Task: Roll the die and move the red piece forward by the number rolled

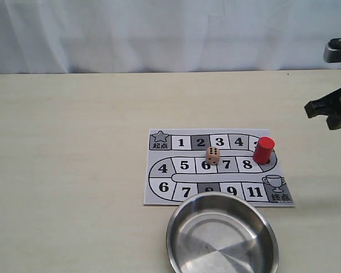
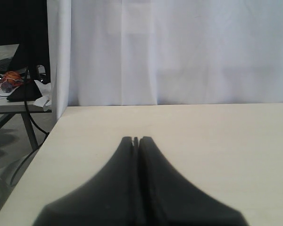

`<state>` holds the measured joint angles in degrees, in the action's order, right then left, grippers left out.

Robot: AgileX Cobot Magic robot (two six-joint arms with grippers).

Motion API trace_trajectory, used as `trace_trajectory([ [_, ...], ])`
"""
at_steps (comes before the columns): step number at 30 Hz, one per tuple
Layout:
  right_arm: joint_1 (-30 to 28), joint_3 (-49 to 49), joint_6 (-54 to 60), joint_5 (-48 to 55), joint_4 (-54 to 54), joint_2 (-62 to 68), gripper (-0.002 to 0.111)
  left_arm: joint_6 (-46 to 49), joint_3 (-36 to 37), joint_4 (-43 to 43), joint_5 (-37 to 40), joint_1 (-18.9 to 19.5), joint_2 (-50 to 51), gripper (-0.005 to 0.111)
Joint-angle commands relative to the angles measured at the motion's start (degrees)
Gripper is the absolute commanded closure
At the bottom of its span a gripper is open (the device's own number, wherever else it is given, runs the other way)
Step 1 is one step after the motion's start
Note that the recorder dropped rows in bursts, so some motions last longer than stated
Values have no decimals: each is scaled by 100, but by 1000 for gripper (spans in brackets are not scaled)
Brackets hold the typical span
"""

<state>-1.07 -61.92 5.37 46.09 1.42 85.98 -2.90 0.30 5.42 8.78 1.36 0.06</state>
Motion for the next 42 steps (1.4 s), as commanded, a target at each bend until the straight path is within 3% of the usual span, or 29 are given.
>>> trace_trajectory([
  [1, -37, 250, -23, 203, 99, -795, 104, -12, -30, -11, -55, -1, -6, 107],
  [7, -25, 688, -23, 207, -102, -2683, 104, -12, -30, -11, -55, -1, -6, 107],
  [21, -25, 688, -23, 290, -222, -7341, 104, -12, -30, 2, -65, -1, -6, 107],
  [32, -25, 688, -23, 851, -419, -8550, 104, -12, -30, 2, -65, -1, -6, 107],
  [42, -25, 798, -36, 1004, -408, -8598, 104, -12, -30, -8, -65, -1, -6, 107],
])
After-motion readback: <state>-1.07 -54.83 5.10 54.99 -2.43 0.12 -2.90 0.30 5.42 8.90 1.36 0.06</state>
